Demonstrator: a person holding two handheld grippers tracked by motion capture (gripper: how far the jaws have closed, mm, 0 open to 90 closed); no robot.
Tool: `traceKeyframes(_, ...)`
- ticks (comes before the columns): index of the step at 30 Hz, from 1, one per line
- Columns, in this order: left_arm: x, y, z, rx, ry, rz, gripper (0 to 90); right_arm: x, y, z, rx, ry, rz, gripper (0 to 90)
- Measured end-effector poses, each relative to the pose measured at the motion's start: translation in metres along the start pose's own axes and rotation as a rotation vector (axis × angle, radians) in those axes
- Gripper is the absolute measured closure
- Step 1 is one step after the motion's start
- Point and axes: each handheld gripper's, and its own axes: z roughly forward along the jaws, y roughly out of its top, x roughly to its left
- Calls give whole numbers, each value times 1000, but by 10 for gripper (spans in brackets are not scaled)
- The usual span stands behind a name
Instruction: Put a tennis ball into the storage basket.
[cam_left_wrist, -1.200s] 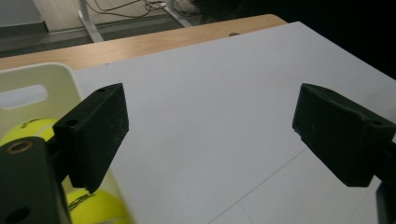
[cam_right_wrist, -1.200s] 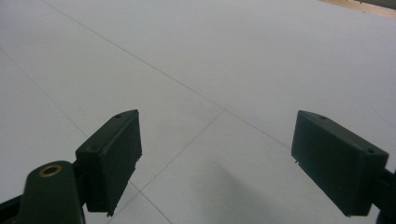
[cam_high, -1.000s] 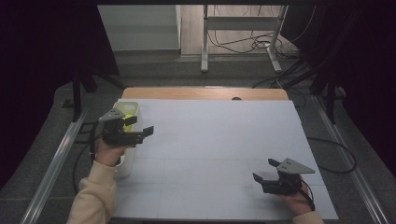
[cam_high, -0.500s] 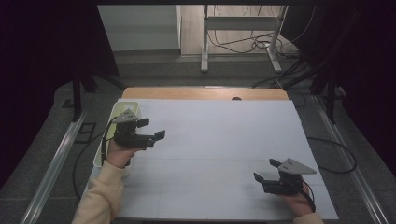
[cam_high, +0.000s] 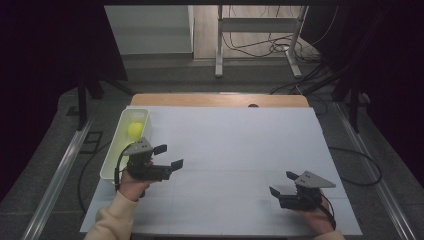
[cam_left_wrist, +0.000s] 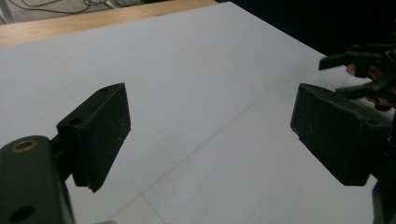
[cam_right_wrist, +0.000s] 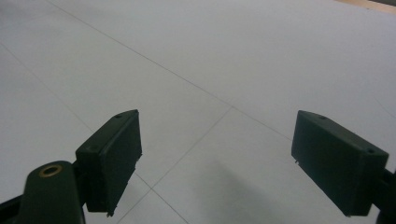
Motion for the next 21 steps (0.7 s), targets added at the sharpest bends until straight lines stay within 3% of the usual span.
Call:
traceKeyframes(8,-15,-27,11,55,-15,18,118,0,0,0,-3,9,-2,169)
traceKeyframes(15,-13,-39,20,93,0,17,116,0,0,0,-9,21,-1,169)
traceKeyframes(21,-9,-40,19,83,15,4,118,1,0,0,-9,21,-5,169)
